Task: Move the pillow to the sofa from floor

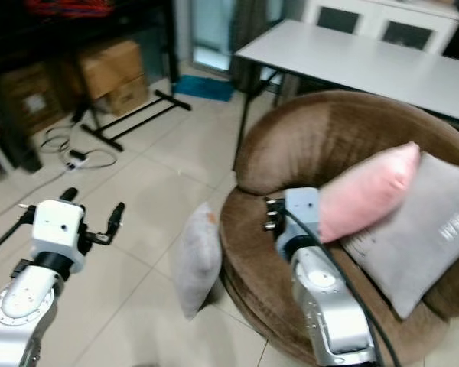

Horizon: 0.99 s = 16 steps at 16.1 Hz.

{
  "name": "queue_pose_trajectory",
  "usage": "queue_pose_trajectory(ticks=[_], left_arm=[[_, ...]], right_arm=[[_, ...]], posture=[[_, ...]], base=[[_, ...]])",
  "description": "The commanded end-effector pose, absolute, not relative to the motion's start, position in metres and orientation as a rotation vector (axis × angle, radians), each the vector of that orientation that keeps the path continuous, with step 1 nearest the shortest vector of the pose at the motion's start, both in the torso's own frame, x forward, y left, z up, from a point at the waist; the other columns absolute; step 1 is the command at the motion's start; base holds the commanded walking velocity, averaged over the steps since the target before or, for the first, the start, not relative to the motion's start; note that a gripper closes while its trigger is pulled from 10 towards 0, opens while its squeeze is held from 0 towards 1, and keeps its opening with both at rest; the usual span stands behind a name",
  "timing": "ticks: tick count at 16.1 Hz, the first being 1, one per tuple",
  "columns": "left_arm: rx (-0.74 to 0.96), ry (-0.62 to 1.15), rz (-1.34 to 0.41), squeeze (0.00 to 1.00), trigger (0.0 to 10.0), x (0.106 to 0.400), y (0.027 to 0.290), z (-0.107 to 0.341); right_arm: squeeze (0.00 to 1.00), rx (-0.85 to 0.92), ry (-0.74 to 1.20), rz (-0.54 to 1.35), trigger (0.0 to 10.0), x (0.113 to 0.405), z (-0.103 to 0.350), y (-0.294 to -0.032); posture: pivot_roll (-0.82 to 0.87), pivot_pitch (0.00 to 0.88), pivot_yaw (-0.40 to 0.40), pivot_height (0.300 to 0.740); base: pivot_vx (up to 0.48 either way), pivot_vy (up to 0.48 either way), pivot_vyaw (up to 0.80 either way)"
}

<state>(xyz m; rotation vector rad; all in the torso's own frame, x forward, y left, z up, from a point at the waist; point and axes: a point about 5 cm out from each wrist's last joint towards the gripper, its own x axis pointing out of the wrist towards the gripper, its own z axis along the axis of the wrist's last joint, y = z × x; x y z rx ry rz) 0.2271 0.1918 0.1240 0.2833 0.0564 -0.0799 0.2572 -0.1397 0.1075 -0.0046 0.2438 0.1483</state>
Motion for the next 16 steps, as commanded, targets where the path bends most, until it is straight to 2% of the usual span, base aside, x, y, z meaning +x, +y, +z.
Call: queue_pose_trajectory(ticks=[1, 4, 7, 16], left_arm=[[0.258, 0.039, -0.07, 0.03, 10.0, 0.229, 0.189, 0.126], [0.244, 0.039, -0.08, 0.03, 10.0, 0.228, 0.187, 0.129], [0.254, 0.041, -0.076, 0.04, 10.0, 0.228, 0.193, 0.13], [0.273, 0.041, -0.108, 0.03, 10.0, 0.234, 0.195, 0.132]], right_arm=[[0.0, -0.014, 0.23, 0.155, 10.0, 0.259, 0.113, -0.144], [0.0, -0.015, 0.234, 0.158, 10.0, 0.262, 0.114, -0.143], [0.0, -0.004, 0.25, 0.145, 10.0, 0.261, 0.11, -0.139], [0.0, -0.047, 0.254, 0.093, 10.0, 0.259, 0.11, -0.155]], posture=[[0.03, 0.0, -0.065, 0.74], [0.05, 0.0, -0.064, 0.74], [0.05, 0.0, -0.064, 0.74], [0.03, 0.0, -0.037, 0.74]], base=[[0.244, 0.0, 0.8], [0.345, 0.0, 0.8], [0.351, 0.0, 0.0], [0.354, 0.0, 0.0]])
